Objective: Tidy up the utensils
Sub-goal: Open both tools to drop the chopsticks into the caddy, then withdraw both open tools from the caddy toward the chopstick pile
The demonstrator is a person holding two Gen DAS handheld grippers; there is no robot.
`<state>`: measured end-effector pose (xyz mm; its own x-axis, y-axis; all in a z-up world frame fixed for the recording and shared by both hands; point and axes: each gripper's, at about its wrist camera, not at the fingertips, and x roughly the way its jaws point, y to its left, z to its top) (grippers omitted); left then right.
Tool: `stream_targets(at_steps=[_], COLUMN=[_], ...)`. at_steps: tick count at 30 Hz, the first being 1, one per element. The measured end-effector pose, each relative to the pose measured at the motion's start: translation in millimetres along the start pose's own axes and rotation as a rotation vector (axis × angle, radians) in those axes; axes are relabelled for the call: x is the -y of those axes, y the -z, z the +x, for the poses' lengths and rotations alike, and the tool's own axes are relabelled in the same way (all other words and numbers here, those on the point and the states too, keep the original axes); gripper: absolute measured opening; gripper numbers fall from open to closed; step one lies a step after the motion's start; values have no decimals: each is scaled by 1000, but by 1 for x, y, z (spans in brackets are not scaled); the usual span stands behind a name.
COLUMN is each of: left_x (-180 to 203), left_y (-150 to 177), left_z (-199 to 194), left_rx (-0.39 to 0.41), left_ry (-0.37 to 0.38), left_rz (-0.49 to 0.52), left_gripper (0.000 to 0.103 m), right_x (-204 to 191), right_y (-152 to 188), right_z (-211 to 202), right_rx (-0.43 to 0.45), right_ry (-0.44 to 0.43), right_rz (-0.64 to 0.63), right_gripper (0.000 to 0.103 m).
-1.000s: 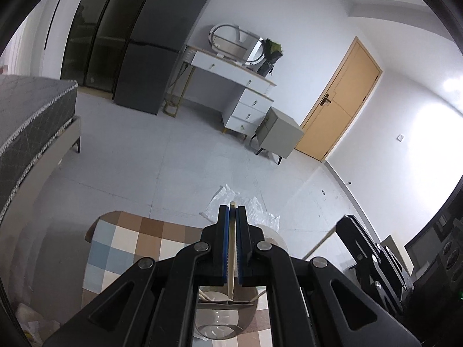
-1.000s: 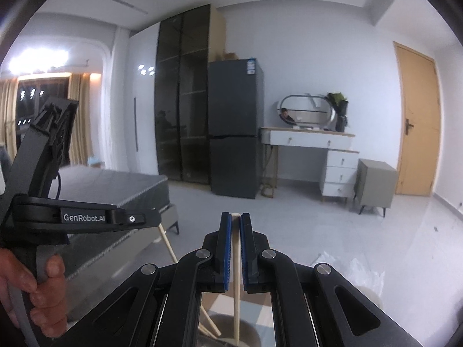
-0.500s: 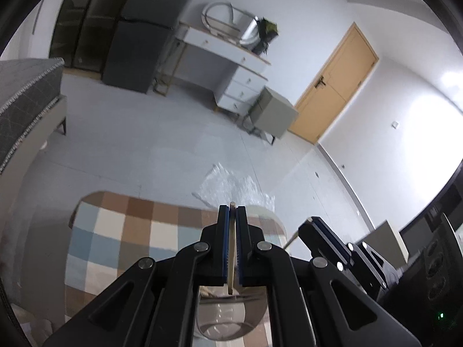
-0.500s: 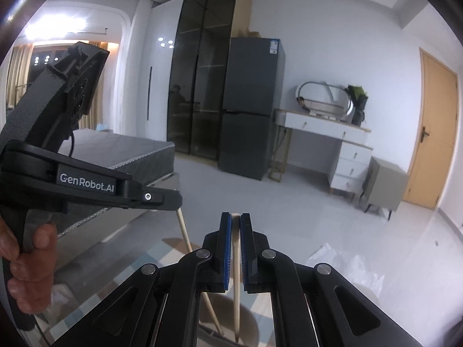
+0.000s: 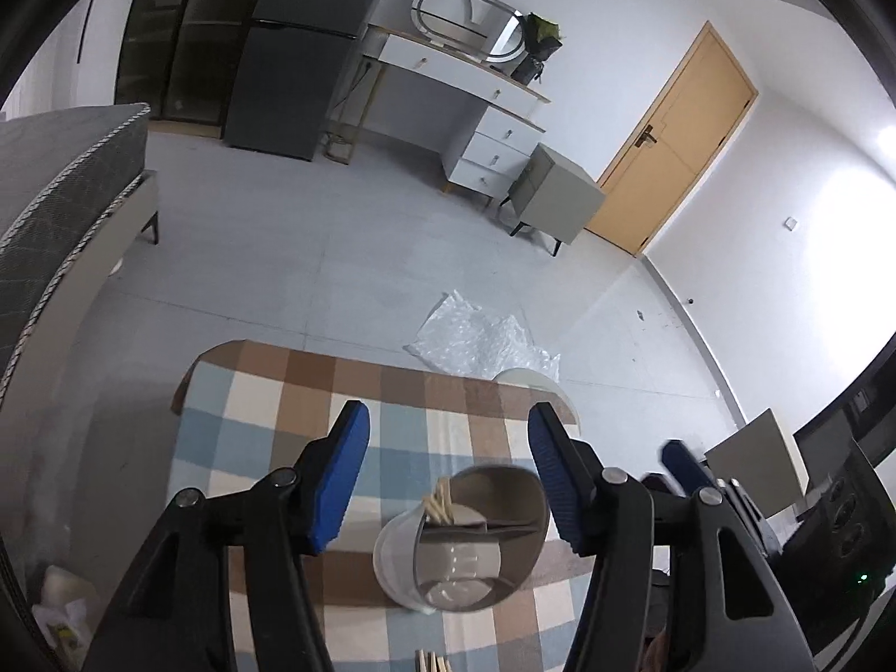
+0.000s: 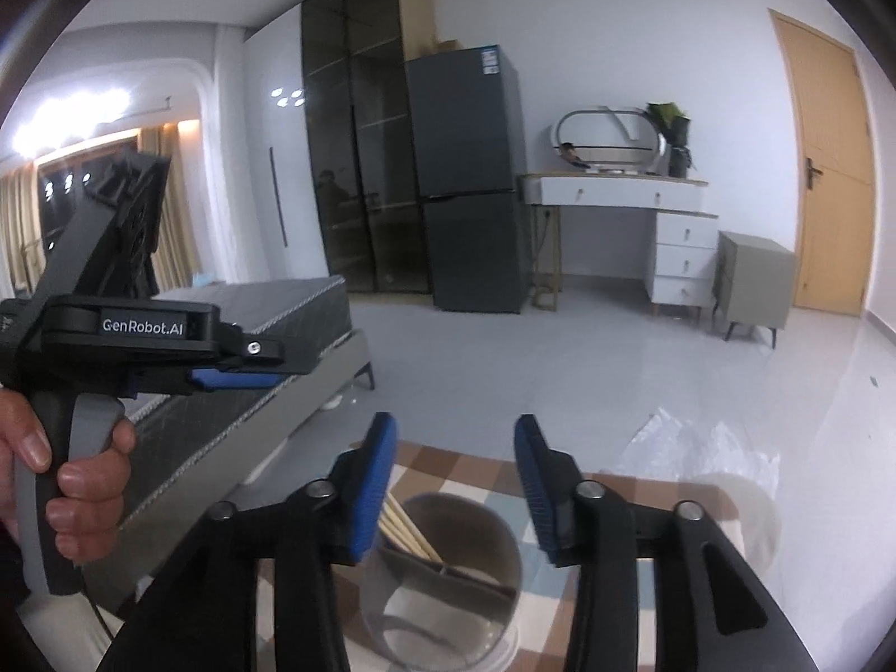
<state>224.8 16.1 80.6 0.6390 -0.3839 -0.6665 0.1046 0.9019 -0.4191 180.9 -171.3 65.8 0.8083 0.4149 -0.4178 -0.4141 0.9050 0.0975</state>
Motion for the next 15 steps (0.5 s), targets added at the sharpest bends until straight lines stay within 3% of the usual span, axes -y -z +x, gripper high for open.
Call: stream_targets(at_steps=[2, 5, 11, 15], left_x=[1, 7, 25, 32], left_y=[4, 12, 31, 43], left_z=[-12, -30, -60, -69], left_rx=[14, 57, 124, 132], left_ry=[-29, -68, -132, -135], left_rz=[-1, 18, 78, 101], left_gripper=[57, 65, 70, 71], right_x=[1, 0, -8, -15], right_y=[0, -2, -1, 1], right_z=[-14, -34, -74, -94], right_rx=[14, 48, 95, 117], right_ry=[6, 17, 16, 21], right_rz=[20, 42, 66, 71], right_gripper=[48, 63, 79, 85])
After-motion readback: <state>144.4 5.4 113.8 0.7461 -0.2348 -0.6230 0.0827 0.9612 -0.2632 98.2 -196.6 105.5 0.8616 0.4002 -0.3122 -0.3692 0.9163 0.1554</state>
